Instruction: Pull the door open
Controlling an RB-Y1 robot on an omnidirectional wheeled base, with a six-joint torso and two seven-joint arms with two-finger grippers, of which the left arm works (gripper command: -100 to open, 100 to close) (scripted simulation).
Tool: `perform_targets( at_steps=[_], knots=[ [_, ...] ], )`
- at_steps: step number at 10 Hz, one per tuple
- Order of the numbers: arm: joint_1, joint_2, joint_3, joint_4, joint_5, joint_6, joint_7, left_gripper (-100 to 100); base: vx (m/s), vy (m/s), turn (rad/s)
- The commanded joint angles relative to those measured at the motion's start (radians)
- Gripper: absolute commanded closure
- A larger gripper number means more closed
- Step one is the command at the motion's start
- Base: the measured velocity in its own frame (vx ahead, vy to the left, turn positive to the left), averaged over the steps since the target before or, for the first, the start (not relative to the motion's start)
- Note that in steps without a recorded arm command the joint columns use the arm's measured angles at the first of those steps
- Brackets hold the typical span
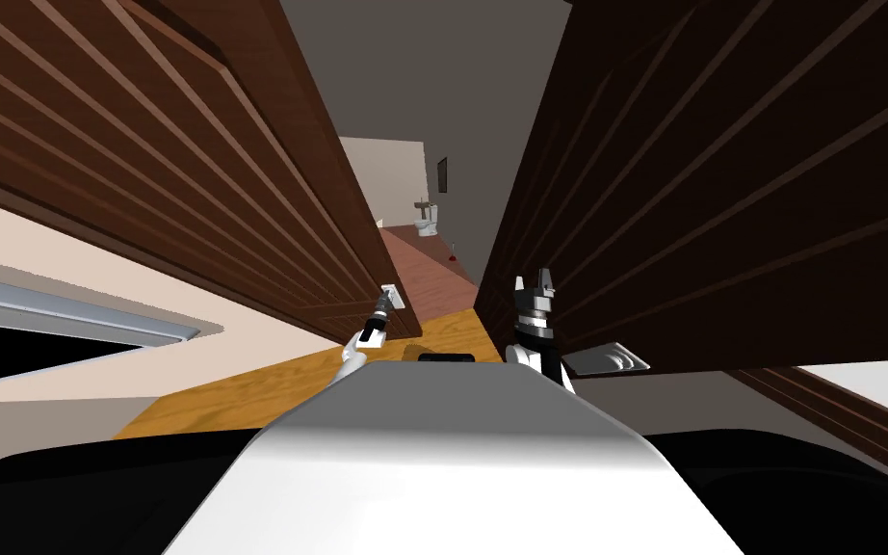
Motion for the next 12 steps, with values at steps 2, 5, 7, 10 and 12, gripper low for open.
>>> perform_targets(
  at_steps=[2, 5, 7, 10, 12],
  knots=[
    [0.005, 0.01, -0.008, -0.005, 0.001, 0.0, 0.009, 100, -0.153, 0.032, -0.074],
    [0.042, 0.049, -0.043, -0.029, 0.002, -0.023, 0.044, 100, -0.192, 0.09, -0.133],
    [0.062, 0.073, -0.062, -0.045, 0.004, -0.037, 0.064, 100, -0.216, 0.084, -0.129],
    [0.09, 0.108, -0.089, -0.067, 0.005, -0.059, 0.092, 100, -0.209, 0.087, -0.105],
    [0.11, 0.122, -0.105, -0.075, 0.004, -0.074, 0.105, 100, -0.122, 0.057, -0.088]
  ],
)
